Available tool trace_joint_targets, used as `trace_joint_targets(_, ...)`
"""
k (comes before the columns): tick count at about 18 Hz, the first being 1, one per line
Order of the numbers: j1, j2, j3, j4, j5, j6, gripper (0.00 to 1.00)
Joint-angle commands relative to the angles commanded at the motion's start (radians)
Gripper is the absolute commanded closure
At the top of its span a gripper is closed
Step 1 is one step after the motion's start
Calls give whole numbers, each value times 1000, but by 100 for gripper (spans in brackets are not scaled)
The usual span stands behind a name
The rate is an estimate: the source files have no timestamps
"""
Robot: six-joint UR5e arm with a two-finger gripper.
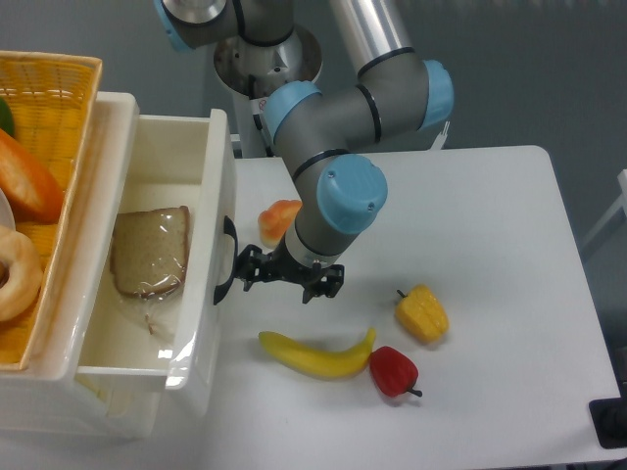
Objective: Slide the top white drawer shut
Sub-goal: 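Push the drawer front with the gripper, sliding the drawer into the cabinet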
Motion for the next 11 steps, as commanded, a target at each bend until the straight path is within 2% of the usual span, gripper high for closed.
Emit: trace_joint_targets(11,-64,0,15,2,0,-5,0)
